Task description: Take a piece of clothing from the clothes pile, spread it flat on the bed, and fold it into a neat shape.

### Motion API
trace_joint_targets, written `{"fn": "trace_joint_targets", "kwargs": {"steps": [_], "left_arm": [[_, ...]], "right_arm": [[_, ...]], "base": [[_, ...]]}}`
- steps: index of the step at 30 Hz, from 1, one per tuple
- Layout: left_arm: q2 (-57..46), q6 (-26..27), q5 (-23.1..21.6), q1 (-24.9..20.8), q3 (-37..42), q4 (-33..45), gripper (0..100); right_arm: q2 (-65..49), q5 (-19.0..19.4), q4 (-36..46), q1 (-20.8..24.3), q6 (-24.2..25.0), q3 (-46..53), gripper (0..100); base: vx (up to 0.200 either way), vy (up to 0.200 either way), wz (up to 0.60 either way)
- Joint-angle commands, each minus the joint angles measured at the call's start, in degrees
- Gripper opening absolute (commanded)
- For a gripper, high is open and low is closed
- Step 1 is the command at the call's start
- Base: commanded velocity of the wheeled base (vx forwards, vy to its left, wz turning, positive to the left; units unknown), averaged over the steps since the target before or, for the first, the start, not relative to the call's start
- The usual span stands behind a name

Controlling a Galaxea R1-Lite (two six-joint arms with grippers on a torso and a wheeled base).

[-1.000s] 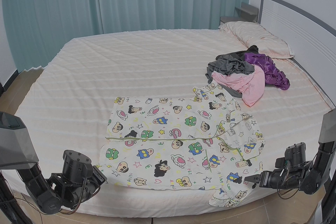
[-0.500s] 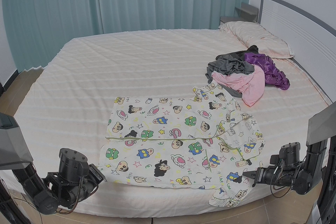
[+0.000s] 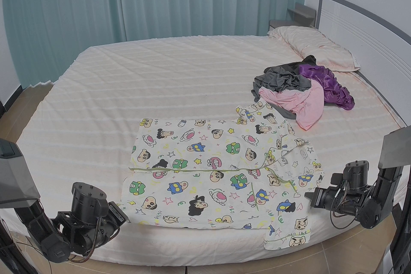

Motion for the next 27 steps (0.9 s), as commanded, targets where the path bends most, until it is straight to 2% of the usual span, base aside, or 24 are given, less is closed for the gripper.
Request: {"fn": "trace_joint_targets", "kwargs": {"steps": [1, 5, 6, 13, 20, 25, 26, 27], "left_arm": [[-0.1, -0.11, 0.01, 0.09, 0.12, -0.06, 0], [0.26, -0.11, 0.01, 0.09, 0.12, -0.06, 0], [0.34, -0.11, 0.01, 0.09, 0.03, -0.06, 0], [0.43, -0.11, -0.08, 0.09, -0.06, -0.06, 0], [0.43, -0.2, -0.78, 0.09, -0.06, -0.06, 0], [0.43, -0.2, -0.78, 0.09, -0.06, -0.06, 0], [0.43, -0.2, -0.78, 0.09, -0.06, -0.06, 0], [0.43, -0.2, -0.78, 0.09, -0.06, -0.06, 0]], "right_arm": [[-2.03, 0.08, 4.73, -0.07, -0.12, -6.78, 0], [-1.59, 0.17, 7.71, -0.07, -0.12, -10.12, 0], [-0.97, 0.34, 9.3, 0.2, -0.21, -11.53, 100], [0.08, 0.61, 12.02, -0.51, -0.21, -11.97, 100], [-8.0, 3.86, 11.32, -5.34, -0.74, -3.97, 100], [-10.55, 4.3, 11.76, -6.04, -1.0, -0.28, 100], [-11.17, 4.56, 11.67, -6.4, -3.2, 3.5, 100], [-11.17, 4.56, 11.67, -6.4, -3.2, 3.5, 100]], "base": [[0.0, 0.0, 0.0], [0.0, 0.0, 0.0], [0.0, 0.0, 0.0], [0.0, 0.0, 0.0], [0.0, 0.0, 0.0], [0.0, 0.0, 0.0], [0.0, 0.0, 0.0], [0.0, 0.0, 0.0]]}}
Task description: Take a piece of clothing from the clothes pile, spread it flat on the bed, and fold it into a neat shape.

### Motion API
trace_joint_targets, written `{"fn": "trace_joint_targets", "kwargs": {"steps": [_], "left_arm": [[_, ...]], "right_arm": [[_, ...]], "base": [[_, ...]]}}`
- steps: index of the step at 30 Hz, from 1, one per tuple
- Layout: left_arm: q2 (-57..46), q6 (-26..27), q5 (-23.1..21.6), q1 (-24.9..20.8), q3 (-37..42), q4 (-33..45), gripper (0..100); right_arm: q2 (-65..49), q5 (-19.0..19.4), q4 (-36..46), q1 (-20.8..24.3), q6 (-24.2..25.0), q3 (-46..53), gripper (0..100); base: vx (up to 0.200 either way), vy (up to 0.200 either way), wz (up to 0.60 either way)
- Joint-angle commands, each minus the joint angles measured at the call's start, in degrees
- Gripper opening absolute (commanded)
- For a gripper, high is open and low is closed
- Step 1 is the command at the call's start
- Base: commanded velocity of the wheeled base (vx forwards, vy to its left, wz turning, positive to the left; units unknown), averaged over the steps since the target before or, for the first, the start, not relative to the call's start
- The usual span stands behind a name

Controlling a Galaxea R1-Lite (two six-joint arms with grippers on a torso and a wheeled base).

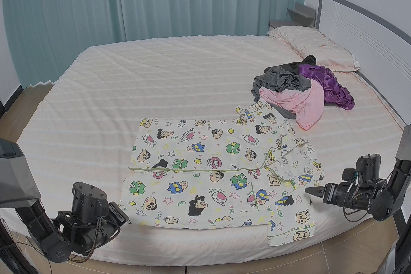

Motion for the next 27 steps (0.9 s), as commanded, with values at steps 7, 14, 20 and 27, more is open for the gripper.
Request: {"fn": "trace_joint_targets", "kwargs": {"steps": [7, 14, 20, 27], "left_arm": [[0.1, -0.02, -0.14, 0.0, 0.01, -0.03, 0], [0.01, -0.02, -0.14, 0.0, -0.07, -0.03, 0], [0.01, -0.02, -0.14, 0.0, -0.16, -0.03, 0], [0.01, -0.02, -0.23, 0.0, -0.25, -0.03, 0]], "right_arm": [[-1.36, 5.62, -0.11, -1.06, -11.06, 13.51, 100], [8.74, 7.9, -3.45, 0.35, -18.97, 13.77, 100], [14.28, 10.27, -9.87, 1.23, -18.97, 13.6, 100], [19.99, 11.24, -18.13, 1.67, -19.15, 14.21, 100]], "base": [[0.0, 0.0, 0.0], [0.0, 0.0, 0.0], [0.0, 0.0, 0.0], [0.0, 0.0, 0.0]]}}
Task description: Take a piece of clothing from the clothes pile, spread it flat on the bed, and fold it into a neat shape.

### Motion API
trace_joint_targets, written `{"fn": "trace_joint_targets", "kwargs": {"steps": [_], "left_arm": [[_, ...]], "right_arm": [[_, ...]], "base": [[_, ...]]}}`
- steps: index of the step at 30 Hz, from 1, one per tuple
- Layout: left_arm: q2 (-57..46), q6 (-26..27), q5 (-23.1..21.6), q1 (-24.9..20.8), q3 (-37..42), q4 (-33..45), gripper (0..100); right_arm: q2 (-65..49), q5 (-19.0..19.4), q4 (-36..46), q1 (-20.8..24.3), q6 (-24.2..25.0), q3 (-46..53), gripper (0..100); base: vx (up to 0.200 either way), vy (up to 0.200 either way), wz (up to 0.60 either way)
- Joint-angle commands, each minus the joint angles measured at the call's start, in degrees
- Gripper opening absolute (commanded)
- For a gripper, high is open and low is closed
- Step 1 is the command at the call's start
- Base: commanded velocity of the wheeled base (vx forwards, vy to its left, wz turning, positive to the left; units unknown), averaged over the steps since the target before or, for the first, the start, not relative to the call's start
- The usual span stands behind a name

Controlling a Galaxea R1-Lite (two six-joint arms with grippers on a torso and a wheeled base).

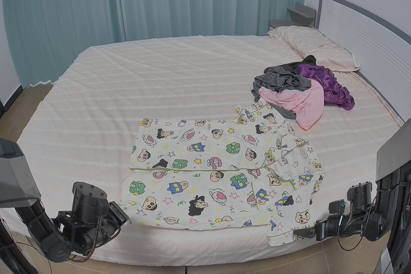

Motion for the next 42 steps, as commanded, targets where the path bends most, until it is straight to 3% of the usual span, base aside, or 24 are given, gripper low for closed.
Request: {"fn": "trace_joint_targets", "kwargs": {"steps": [1, 12, 13, 25, 31, 42], "left_arm": [[0.01, -0.02, -0.01, 0.0, -0.05, 0.0, 0], [0.01, -0.02, 0.08, 0.0, 0.03, 0.0, 0], [0.01, -0.02, 0.08, 0.0, 0.03, 0.0, 0], [-0.07, 0.07, 0.17, -0.17, 0.47, 0.0, 0], [-1.66, 0.69, 0.34, -0.61, 2.58, 0.0, 0], [-1.3, 5.17, 0.43, -3.86, 7.42, 0.35, 0]], "right_arm": [[6.0, 0.57, -3.07, 0.32, -0.07, 1.01, 100], [5.83, 1.8, -3.6, 1.12, 0.2, 1.01, 100], [5.65, 1.71, -3.6, 1.12, 0.2, 1.01, 0], [-0.32, 1.62, 4.4, 0.68, -0.15, 1.01, 0], [-10.96, 1.71, 16.61, -0.99, -0.86, 1.01, 0], [-22.3, 1.53, 34.89, -5.3, -8.07, 1.01, 0]], "base": [[0.0, 0.0, 0.0], [0.0, 0.0, 0.0], [0.0, 0.0, 0.0], [0.0, 0.0, 0.0], [0.0, 0.0, 0.0], [0.0, 0.0, 0.0]]}}
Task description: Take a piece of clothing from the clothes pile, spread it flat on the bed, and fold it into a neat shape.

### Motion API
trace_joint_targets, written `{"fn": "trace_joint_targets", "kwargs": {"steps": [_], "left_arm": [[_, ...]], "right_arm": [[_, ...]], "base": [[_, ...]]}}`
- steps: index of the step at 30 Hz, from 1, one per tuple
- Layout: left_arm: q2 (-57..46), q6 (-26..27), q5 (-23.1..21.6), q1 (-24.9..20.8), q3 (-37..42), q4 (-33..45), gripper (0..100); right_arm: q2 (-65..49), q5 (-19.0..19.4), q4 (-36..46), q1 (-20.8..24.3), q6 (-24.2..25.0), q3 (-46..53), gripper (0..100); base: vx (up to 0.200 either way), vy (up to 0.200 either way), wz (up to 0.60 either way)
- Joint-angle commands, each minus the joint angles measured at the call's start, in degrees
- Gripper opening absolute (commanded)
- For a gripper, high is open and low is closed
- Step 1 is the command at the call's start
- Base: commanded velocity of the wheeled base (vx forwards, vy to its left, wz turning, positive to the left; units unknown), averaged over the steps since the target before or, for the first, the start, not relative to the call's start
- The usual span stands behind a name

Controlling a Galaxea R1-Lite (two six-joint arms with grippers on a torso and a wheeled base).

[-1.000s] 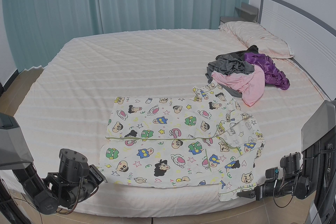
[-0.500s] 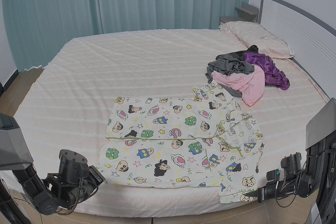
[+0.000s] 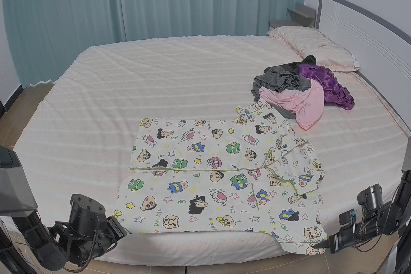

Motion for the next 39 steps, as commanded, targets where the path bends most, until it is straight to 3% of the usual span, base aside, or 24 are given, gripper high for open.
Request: {"fn": "trace_joint_targets", "kwargs": {"steps": [1, 8, 14, 19, 26, 39], "left_arm": [[1.04, 2.19, 0.21, -1.77, 2.44, 0.59, 0], [5.35, 5.09, 0.39, -2.38, 2.52, 1.38, 0], [4.47, 4.83, 0.39, -7.75, 2.52, 10.0, 0], [4.29, 4.83, 0.21, -8.1, 2.52, 10.7, 0], [-1.77, 4.13, -0.05, -12.67, 2.52, 17.38, 0], [-4.58, 3.34, -0.66, -14.69, 2.52, 25.9, 0]], "right_arm": [[-7.92, -0.21, 5.03, -2.29, -2.3, 0.99, 0], [-11.53, -0.57, 10.83, -2.37, -3.27, 0.99, 0], [-12.32, -1.18, 14.79, -2.46, -4.5, 0.99, 0], [-13.28, -1.53, 17.69, -2.72, -5.55, 0.99, 0], [-15.13, -1.62, 22.26, -2.9, -6.52, 0.99, 0], [-20.76, -1.62, 30.43, -2.29, -7.4, 0.99, 0]], "base": [[0.0, 0.0, 0.0], [0.0, 0.0, 0.0], [0.0, 0.0, 0.0], [0.0, 0.0, 0.0], [0.0, 0.0, 0.0], [0.0, 0.0, 0.0]]}}
